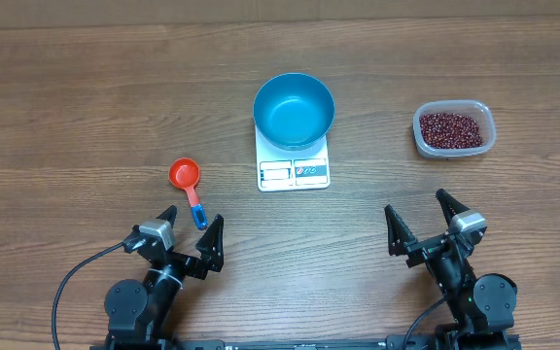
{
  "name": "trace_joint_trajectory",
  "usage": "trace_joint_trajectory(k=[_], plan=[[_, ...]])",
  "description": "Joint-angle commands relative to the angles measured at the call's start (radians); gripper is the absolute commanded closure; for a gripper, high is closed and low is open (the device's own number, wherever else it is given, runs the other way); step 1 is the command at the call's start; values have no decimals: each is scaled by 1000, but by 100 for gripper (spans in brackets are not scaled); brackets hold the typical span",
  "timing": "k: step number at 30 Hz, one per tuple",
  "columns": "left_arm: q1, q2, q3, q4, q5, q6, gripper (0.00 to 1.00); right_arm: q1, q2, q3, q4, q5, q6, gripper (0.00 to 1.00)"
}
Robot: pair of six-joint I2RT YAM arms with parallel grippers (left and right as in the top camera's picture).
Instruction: Scoop item into bowl and weigh 150g on scale
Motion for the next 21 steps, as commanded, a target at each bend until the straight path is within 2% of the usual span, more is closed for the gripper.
trace_joint_trajectory(k=[1,21], plan=[[-7,-12,-6,3,-8,-1,0,5,-8,-11,3,0,0,0],[-6,-12,-6,10,-28,-2,0,5,-8,-11,3,0,0,0]])
